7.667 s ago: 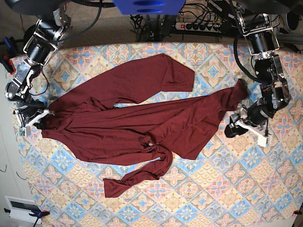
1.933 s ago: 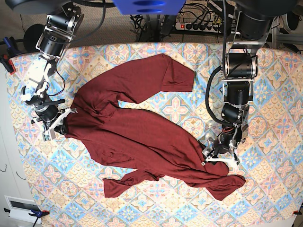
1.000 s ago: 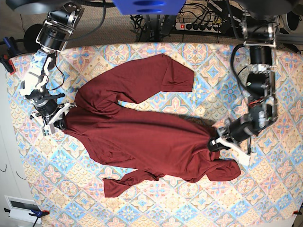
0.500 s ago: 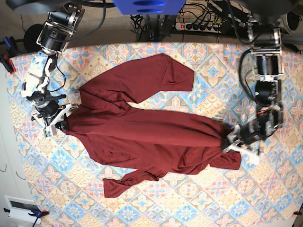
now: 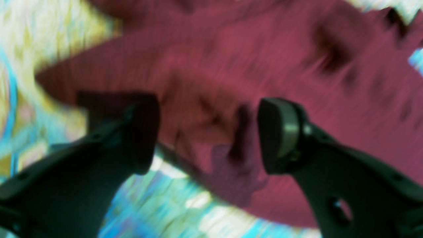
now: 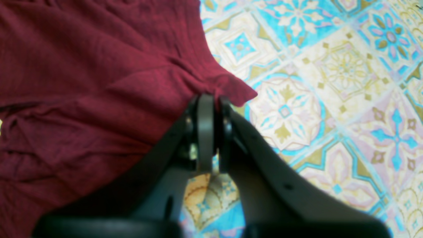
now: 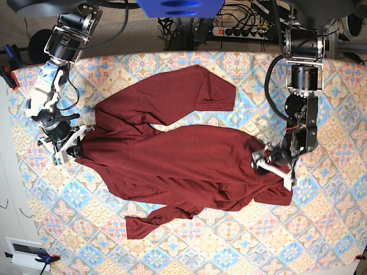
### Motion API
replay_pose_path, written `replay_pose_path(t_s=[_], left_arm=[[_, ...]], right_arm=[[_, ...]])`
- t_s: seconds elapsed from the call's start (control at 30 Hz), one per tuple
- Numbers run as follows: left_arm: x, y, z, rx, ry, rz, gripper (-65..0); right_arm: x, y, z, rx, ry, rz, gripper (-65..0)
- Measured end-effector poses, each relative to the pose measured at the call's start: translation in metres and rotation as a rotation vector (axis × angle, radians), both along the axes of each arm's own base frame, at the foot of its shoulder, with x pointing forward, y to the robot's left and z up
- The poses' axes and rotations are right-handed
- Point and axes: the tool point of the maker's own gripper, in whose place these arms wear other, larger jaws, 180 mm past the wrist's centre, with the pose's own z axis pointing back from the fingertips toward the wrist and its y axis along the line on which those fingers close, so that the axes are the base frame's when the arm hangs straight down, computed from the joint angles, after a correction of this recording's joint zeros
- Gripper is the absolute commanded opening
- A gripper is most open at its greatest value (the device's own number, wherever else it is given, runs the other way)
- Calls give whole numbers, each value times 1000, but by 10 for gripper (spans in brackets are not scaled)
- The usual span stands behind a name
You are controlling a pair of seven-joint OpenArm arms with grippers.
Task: Layout the t-shirt on the table in an organized manner, then fold the t-shirt properly
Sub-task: 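Drag the grasped red fabric with the left gripper away from the right gripper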
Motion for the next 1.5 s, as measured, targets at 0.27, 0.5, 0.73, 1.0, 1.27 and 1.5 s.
replay_pose_path(t_s=[0.27,0.5,0.73,1.0,1.27,1.5], left_arm=[[-49,54,-12,-149,24,177,-171],[-51,65,-11,-182,-7,258,-171],[-11,42,-17,-304,7,292,-170],[20,7,-21,-399,21,309,-308],[5,-69,45,-442,-80,-34,-650],[-48,-36,88,-269,-152,-160,-650]], right_arm=[[0,0,1,0,-2,0,-650],[0,0,1,0,-3,0,-650],[1,1,1,1,-4,3,-650],[-1,-2,1,-1,-3,-4,-650],[-2,-2,0,-2,-1,-5,-650],[-1,-2,1,-4,1,-6,-650]])
